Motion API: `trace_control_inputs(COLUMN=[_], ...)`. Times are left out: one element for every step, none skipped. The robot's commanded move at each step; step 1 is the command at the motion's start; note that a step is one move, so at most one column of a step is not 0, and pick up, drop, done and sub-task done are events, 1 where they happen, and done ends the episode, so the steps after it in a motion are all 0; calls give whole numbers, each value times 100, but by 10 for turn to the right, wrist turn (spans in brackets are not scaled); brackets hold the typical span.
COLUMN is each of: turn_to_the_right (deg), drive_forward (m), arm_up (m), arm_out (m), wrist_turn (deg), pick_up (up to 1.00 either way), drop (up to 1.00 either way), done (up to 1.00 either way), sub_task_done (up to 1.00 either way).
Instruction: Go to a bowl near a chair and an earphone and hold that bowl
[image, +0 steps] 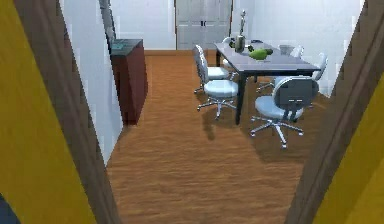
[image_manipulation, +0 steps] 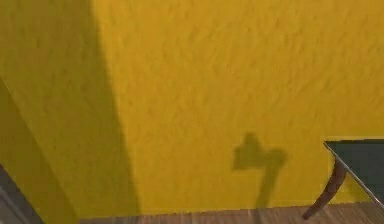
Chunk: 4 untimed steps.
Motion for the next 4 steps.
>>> trace_control_inputs(turn_to_the_right=[0,-90,0,270], drive_forward=[40,0,15,0], arm_up=[0,0,0,0], arm_out=[0,0,0,0], wrist_turn=[0,0,0,0], pick_up=[0,0,0,0], drop=[0,0,0,0], done=[0,0,0,0], sub_task_done=[0,0,0,0])
